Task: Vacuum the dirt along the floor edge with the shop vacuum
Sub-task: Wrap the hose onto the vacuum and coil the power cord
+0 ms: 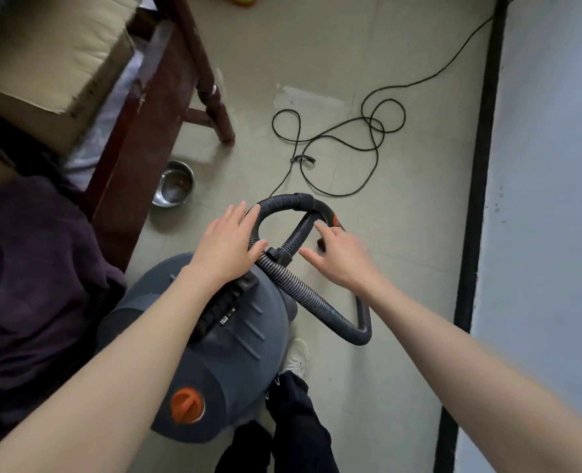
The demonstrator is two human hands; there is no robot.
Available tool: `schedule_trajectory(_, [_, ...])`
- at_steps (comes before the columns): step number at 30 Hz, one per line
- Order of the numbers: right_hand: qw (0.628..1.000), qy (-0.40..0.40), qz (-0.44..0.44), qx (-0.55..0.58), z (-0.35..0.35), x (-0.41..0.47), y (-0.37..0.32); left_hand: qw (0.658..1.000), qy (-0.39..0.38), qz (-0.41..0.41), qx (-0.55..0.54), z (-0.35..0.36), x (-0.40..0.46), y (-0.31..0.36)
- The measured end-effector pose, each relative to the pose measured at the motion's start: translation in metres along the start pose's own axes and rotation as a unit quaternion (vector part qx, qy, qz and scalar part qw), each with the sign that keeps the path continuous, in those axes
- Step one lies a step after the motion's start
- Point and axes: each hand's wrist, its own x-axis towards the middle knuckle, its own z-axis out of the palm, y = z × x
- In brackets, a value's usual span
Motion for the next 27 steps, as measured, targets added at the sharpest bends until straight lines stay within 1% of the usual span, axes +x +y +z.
schedule_trajectory(2, [0.997,0.065,-0.015,-0.033,-0.028,-0.030,0.005,0.998,0.051,0.024,0.001,-0.030,-0.020,0.017])
schedule_trajectory(5, [0.991,0.119,-0.006,-0.068,-0.069,-0.083,0.014,0.992,0.112,0.062,-0.002,-0.076,-0.052,0.048])
schedule_trajectory(10, [0.972,0.224,0.013,-0.075,-0.136,-0.180,0.023,0.977,0.178,0.119,0.016,-0.138,-0.103,0.104])
schedule_trajectory(15, [0.955,0.286,0.019,-0.074,-0.191,-0.256,0.048,0.971,0.185,0.147,0.024,-0.164,-0.145,0.155])
schedule_trajectory(19, [0.944,0.320,0.029,-0.078,-0.231,-0.269,0.094,0.969,0.194,0.150,0.017,-0.176,-0.137,0.201])
schedule_trajectory(22, [0.942,0.324,0.038,-0.074,-0.260,-0.262,0.138,0.968,0.203,0.144,0.016,-0.177,-0.113,0.245])
schedule_trajectory(24, [0.943,0.319,0.039,-0.085,-0.278,-0.257,0.174,0.972,0.197,0.131,0.000,-0.166,-0.095,0.282])
schedule_trajectory(27, [0.950,0.290,0.048,-0.108,-0.304,-0.252,0.227,0.981,0.147,0.123,-0.015,-0.148,-0.069,0.347])
